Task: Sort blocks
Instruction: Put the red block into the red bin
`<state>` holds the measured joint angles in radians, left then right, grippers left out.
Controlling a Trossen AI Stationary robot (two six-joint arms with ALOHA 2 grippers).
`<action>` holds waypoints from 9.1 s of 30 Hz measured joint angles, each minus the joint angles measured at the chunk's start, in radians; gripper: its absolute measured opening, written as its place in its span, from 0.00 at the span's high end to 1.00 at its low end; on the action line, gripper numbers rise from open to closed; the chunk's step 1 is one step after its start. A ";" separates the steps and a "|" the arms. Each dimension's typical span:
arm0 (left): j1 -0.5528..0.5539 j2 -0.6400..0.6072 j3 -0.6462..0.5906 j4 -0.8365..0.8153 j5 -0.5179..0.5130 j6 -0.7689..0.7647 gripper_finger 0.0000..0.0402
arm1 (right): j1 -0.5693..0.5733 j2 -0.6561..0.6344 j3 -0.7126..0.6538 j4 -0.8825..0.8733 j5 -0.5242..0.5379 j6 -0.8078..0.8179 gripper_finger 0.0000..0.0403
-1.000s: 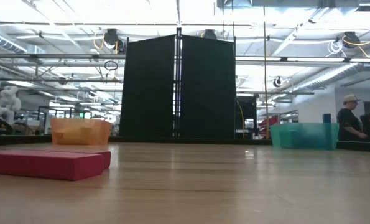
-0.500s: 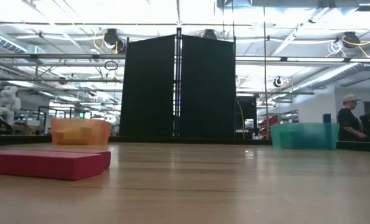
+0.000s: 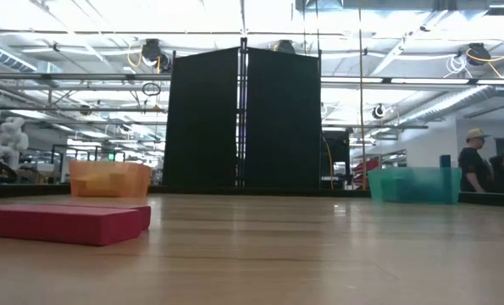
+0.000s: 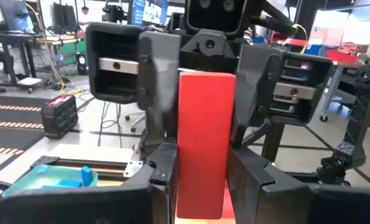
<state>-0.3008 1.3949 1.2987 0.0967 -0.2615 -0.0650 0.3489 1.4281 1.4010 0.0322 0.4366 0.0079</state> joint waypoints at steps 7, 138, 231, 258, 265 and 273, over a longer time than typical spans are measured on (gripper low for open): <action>0.000 0.000 0.000 -0.002 0.000 0.026 0.79 | 0.000 0.000 0.000 0.001 -0.005 -0.014 0.83; -0.404 0.462 0.000 -0.805 0.045 -0.526 0.39 | 0.456 -0.293 -0.162 -0.793 0.186 1.102 0.42; -0.255 0.521 -0.065 -0.794 0.008 -0.496 0.39 | 0.459 -0.283 -0.163 -0.792 0.138 1.054 0.42; -0.179 0.520 0.029 -0.781 0.160 0.056 0.39 | 0.459 -0.222 -0.163 -0.792 0.077 1.084 0.42; -0.163 0.524 0.000 -0.733 0.176 0.071 0.39 | 0.459 -0.223 -0.163 -0.792 0.078 1.084 0.42; -0.159 0.573 -0.001 -0.728 0.235 0.073 0.39 | 0.459 -0.223 -0.163 -0.792 0.073 1.084 0.42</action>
<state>-0.4594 1.9676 1.2976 -0.6312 -0.0262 0.0078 0.8078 1.2053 1.2381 -0.7597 0.5100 1.0920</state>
